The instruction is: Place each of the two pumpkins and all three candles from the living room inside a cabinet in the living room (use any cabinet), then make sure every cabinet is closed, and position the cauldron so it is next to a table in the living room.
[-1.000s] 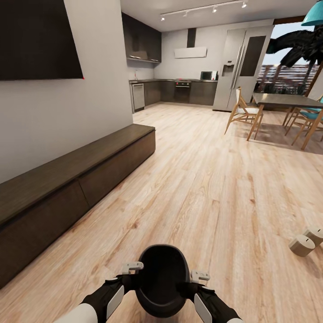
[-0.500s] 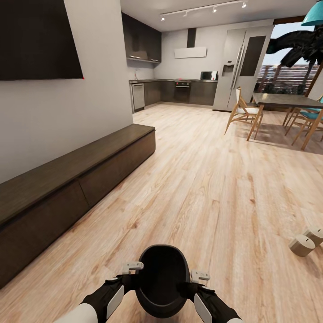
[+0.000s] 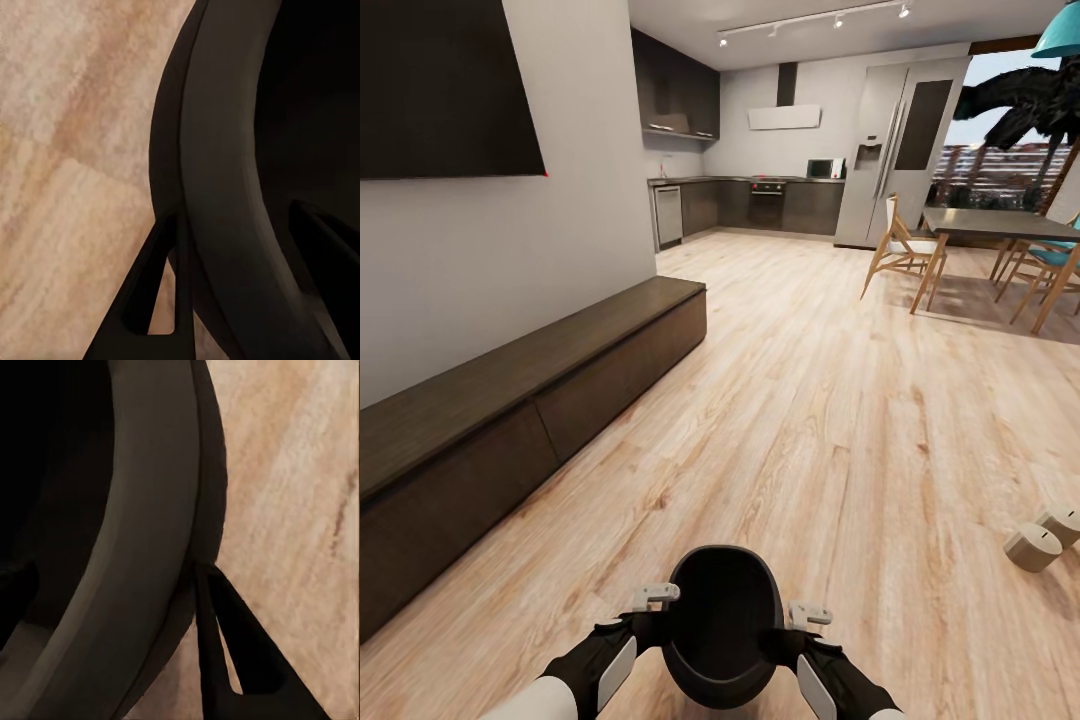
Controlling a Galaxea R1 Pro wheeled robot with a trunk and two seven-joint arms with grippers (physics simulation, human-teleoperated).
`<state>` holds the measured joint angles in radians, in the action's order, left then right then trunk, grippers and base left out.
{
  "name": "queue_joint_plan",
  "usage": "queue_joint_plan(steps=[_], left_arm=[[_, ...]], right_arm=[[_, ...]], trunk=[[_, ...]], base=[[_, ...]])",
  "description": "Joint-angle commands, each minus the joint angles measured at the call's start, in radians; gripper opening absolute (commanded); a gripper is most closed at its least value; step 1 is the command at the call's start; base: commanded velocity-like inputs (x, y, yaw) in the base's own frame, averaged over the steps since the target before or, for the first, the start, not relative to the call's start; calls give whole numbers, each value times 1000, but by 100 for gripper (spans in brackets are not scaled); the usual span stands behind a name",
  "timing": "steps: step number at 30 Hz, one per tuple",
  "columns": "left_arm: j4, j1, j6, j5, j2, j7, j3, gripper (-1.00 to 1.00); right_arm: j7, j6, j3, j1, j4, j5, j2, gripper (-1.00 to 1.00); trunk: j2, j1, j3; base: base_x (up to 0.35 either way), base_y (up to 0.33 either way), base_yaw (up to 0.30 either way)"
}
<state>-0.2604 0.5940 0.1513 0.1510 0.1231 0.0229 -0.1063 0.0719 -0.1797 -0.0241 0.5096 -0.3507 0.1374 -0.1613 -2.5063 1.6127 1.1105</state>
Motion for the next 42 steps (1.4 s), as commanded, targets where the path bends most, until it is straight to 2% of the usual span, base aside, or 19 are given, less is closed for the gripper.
queue_joint_plan(steps=[1, 26, 31, 39, 42], left_arm=[[-1, 0, 5, 15, -1, -1, -18, -100], [0, 0, 5, 15, -1, -1, -18, -100], [0, 0, 5, 15, -1, -1, -18, -100], [0, 0, 5, 15, -1, -1, -18, -100], [-1, 0, 5, 15, -2, -1, -18, -100]], right_arm=[[-5, -4, -8, 0, -2, 30, -11, -100], [-5, -4, -8, 0, -2, 34, -11, -100], [-5, -4, -8, -1, -2, 34, -11, -100], [-5, -4, -8, -1, -2, 34, -11, -100], [-6, -4, -8, 0, -2, 34, -11, -100]], trunk=[[0, 0, 1], [0, 0, 1], [1, -2, -18], [1, -2, -18], [2, -4, -30]], base=[[0, 0, 0], [0, 0, 0], [0, 0, 0], [0, 0, 0], [0, 0, 0]])
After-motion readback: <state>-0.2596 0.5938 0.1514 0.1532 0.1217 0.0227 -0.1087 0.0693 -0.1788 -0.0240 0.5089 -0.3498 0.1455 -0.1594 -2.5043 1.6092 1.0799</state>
